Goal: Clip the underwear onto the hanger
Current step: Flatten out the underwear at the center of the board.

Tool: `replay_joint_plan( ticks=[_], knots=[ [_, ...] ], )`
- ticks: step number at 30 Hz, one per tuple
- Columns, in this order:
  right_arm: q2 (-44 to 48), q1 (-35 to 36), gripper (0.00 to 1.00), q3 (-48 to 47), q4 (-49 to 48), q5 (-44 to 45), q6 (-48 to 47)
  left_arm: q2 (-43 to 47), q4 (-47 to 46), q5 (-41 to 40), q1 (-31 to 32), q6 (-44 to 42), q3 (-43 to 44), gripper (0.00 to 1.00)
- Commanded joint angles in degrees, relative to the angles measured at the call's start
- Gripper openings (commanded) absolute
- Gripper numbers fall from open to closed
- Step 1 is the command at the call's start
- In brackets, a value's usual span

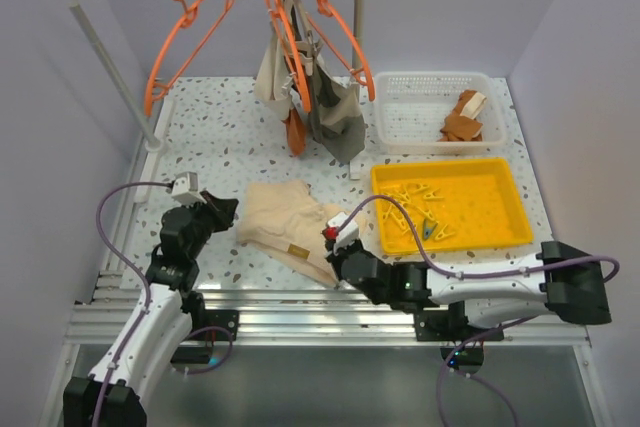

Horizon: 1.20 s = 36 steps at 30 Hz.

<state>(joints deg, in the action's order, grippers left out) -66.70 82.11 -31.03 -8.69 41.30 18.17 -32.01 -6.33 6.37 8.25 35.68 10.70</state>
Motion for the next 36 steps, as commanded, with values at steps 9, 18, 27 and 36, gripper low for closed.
replay_joint_plan(
  ticks=[9, 18, 27, 36],
  knots=[
    [-18.55, -16.00, 0.00, -4.83, -14.33, -6.40, -5.26, -9.81, -15.99, -2.95, 12.74, 1.66, -0.50, 0.00],
    [-25.58, -17.15, 0.00, -2.55, -18.03, -7.72, -1.92, -24.40, -29.17, 2.60, 15.56, 4.93, -7.18, 0.00],
    [-26.64, -15.93, 0.00, 0.61, -12.95, -8.42, 5.98, -39.00, -33.12, 0.40, 15.66, 1.76, -4.81, 0.00],
    [-32.53, -6.63, 0.00, -3.77, -7.32, -9.30, 11.44, -47.52, -36.12, -2.42, 15.66, -0.70, 0.01, 0.00]
  ],
)
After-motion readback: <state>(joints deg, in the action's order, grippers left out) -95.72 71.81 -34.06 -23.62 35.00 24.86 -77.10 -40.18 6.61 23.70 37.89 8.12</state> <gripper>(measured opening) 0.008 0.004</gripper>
